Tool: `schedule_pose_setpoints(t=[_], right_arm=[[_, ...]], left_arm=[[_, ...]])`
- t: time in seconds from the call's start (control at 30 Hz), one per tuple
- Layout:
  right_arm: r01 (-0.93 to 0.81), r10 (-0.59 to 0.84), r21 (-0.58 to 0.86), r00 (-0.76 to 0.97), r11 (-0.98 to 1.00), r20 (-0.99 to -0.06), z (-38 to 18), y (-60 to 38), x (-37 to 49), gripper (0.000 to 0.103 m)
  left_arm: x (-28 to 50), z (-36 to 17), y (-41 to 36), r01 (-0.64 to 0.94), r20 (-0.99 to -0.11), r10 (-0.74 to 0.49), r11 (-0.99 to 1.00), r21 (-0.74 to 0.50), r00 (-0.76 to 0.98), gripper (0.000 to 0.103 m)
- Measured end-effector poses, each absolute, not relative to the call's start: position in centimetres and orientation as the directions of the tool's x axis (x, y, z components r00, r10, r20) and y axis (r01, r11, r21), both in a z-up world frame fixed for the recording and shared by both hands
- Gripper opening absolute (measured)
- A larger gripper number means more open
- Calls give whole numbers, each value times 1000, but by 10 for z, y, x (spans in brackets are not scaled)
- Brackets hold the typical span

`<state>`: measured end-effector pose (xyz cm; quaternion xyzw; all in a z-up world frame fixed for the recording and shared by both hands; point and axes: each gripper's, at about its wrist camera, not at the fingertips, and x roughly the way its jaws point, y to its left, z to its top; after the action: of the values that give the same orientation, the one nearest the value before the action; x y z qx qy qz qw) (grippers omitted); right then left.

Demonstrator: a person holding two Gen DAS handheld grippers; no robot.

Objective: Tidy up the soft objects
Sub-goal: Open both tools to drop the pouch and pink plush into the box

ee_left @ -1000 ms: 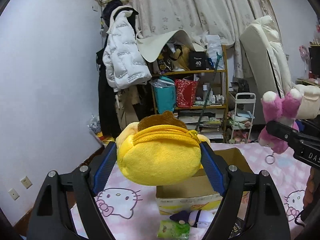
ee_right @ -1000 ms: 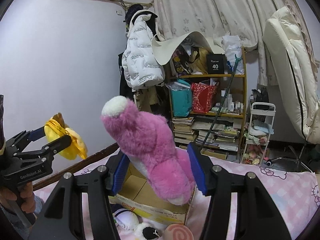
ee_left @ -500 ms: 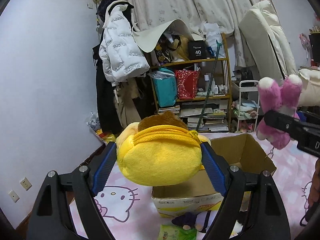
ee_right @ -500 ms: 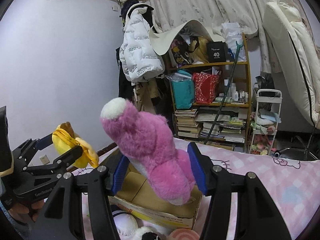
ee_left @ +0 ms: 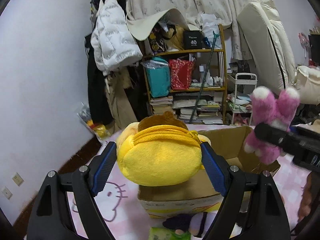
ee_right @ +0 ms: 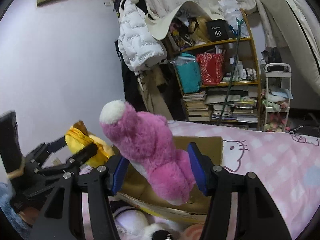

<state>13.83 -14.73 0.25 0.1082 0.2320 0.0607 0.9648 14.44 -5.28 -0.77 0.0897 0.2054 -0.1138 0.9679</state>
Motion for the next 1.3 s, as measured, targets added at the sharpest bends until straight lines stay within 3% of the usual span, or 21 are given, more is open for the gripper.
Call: schedule_pose_setpoints(t=[0.3,0.4,0.53,0.6,0.77,0.87,1.3], right_arm=[[-35,128,190,854,981,-504,-14,-143,150,62],[-30,127,194,850,981,-510,-15,-146,151,75],[-24,117,183,848,983,-518,-15,-145,149,80],[-9,102,178,849,984,-518,-14,-145,146,90],[21,73,175,852,984,-518,-8,-145,139,91],[37,59,172,854,984,-518,-4,-146,131,98],[58,11,120,863,991,-506,13,-142,97,102]], left_arm=[[156,-28,-60,291,-470,-188,944,155,862,87],[155,-32,-60,291,-462,-184,941,171,868,89],[156,-33,-56,279,-476,-175,947,157,862,98],[155,-32,-54,276,-478,-178,950,144,860,99],[149,-29,-50,262,-484,-159,953,153,860,99],[141,-26,-46,273,-489,-170,951,146,856,99],[101,0,-28,258,-511,-150,955,147,846,99]])
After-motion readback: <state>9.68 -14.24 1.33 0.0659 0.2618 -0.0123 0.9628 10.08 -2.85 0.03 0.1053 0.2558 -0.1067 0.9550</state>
